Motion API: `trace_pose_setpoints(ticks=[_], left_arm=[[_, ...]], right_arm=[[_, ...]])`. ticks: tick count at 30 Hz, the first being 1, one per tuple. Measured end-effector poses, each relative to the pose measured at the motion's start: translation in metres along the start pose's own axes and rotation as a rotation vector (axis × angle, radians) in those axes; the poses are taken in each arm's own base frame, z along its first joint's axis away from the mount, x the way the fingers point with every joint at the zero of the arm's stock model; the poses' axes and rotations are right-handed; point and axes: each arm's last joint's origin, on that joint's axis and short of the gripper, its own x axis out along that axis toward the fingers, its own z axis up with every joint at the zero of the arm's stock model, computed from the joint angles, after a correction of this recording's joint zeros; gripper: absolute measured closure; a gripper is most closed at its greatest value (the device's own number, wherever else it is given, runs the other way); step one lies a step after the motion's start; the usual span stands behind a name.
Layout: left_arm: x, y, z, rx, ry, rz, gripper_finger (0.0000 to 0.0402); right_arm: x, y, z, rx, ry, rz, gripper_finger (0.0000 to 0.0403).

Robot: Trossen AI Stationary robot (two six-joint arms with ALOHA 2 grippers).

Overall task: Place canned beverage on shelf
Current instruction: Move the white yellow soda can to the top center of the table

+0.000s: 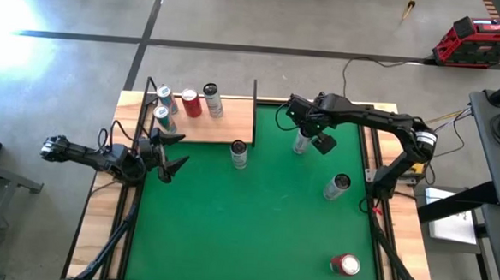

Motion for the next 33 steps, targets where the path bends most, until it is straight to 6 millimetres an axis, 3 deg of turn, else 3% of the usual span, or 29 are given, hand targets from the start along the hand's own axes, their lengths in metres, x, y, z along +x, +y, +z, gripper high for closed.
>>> trace_pose_setpoints(ticks=[7, 14, 19, 22, 26, 29, 33], left_arm=[[0.000, 0.000, 0.000, 0.000, 0.000, 0.000, 0.0027], [0.000, 0.000, 0.000, 0.000, 0.000, 0.000, 0.0027], [0.000, 0.000, 0.000, 0.000, 0.000, 0.000, 0.0027], [0.000, 0.000, 0.000, 0.000, 0.000, 0.000, 0.0027], [0.000, 0.000, 0.000, 0.000, 0.000, 0.000, 0.0027], [0.000, 0.000, 0.000, 0.000, 0.000, 0.000, 0.0027], [0.000, 0.000, 0.000, 0.000, 0.000, 0.000, 0.0027]], right_arm=[[0.000, 0.000, 0.000, 0.008, -0.001, 0.000, 0.0088], [0.000, 0.000, 0.000, 0.004, -0.004, -0.002, 0.0141], [0.000, 0.000, 0.000, -0.107, -0.010, 0.005, 0.0147], [-0.002, 0.002, 0.000, -0.331, -0.008, 0.012, 0.0147], [-0.011, 0.007, -0.003, -0.805, 0.011, 0.051, 0.0147], [-0.017, 0.006, -0.009, -1.152, 0.113, 0.090, 0.0146], [-0.023, 0.005, -0.014, -1.463, 0.289, 0.185, 0.0131]])
